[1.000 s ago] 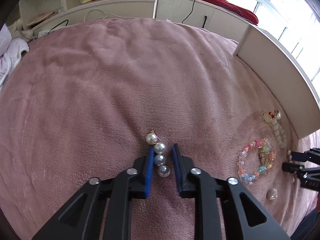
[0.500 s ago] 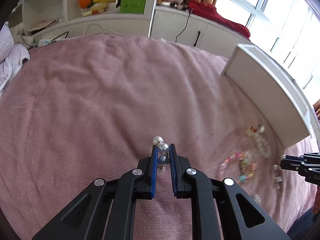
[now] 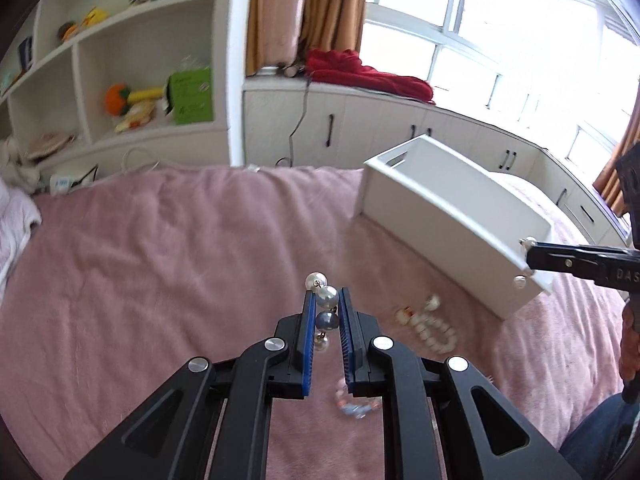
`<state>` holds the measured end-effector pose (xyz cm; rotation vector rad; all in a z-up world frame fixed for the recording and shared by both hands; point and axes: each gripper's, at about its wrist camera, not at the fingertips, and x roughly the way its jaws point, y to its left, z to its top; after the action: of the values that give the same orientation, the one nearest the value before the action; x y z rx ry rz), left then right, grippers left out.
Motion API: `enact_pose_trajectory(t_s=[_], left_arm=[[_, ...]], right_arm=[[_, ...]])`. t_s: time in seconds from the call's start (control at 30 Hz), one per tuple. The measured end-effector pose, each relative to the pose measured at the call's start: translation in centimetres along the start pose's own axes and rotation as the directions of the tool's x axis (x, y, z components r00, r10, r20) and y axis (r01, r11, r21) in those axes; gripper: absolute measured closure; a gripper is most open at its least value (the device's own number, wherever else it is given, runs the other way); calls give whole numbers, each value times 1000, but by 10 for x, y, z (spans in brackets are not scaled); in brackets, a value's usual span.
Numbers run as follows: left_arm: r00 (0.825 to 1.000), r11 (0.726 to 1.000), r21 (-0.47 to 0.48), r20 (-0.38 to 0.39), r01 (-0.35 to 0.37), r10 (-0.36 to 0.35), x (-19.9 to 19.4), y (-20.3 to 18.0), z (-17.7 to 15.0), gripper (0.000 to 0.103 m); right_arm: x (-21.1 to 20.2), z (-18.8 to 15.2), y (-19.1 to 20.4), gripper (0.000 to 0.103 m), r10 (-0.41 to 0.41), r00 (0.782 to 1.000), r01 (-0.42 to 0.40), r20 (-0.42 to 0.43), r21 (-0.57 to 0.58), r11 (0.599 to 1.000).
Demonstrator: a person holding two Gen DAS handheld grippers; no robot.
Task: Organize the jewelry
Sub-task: 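Lift both held earrings and carry them over the white box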
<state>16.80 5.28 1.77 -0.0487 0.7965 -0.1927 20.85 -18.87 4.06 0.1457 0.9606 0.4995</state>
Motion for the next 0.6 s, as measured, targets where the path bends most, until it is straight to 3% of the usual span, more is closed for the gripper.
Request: enact_pose_trajectory(t_s=[0.2, 0.33, 0.6], left_arm=[[997, 994, 97, 48, 58, -63, -6, -56, 57, 87], [993, 982, 162, 54, 96, -106, 2, -97, 93, 87], [991, 949, 289, 4, 125, -131, 51, -177, 122, 87]], right_arm=[[-27, 34, -33, 91, -8, 995, -2, 102, 100, 995], [-39, 45, -55, 91, -118, 981, 101, 151, 113, 988], [-30, 37, -99, 91, -228, 966, 207, 124, 161, 965]])
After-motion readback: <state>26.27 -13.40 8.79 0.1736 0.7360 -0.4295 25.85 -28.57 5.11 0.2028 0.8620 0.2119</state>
